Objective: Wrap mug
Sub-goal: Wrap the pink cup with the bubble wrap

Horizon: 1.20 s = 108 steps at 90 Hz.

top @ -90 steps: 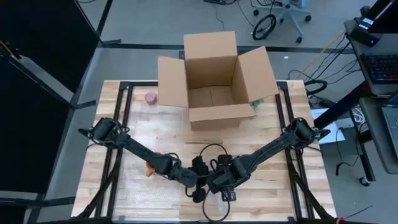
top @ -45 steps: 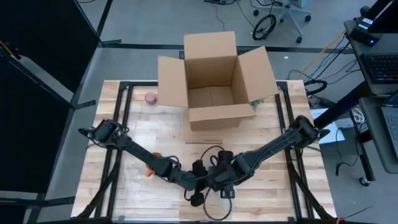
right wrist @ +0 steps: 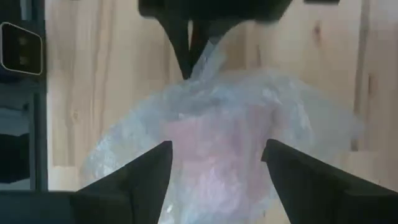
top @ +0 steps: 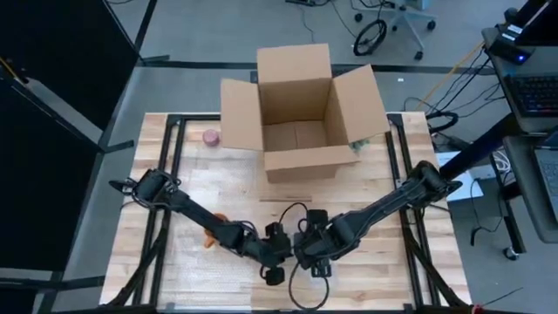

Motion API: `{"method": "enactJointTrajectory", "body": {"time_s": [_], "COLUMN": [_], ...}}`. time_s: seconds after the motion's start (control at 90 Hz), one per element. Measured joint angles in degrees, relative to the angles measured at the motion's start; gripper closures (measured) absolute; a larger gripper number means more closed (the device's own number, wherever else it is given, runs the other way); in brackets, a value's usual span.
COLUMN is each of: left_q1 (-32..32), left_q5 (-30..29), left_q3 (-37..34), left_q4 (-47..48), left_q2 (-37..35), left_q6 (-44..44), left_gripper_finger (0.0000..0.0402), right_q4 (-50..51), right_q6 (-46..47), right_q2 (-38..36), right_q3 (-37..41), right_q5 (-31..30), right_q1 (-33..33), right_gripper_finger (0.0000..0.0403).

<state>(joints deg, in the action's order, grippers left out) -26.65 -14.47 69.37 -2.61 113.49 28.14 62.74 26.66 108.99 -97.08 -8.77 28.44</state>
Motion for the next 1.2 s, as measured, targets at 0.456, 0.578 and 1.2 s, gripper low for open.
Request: {"method": "enactJointTrajectory", "body": {"time_s": [0.456, 0.578, 1.2], "left_q1": [1.8, 2.9, 4.5], "left_q5": [-0.2, 0.0, 2.1], "left_q3": [0.1, 0.1, 2.1], "left_q4": [-2.9, -2.9, -8.1], "left_q2": [0.0, 0.0, 6.4], "left_q6": [-0.6, -1.6, -4.7], "left_gripper_finger": [0.0402, 0.0402, 0.0401], "right_q4": [-1.3, -10.5, -47.6], "right_q6": [0.9, 4.0, 6.2], "right_q2": [-1.5, -3.2, -4.5], "right_q3": [9.9, 19.2, 38.0], "right_q5": [-7.2, -10.2, -19.5], "right_q1": [4.9, 6.1, 7.6], "right_gripper_finger": [0.0161, 0.0161, 0.016]}}
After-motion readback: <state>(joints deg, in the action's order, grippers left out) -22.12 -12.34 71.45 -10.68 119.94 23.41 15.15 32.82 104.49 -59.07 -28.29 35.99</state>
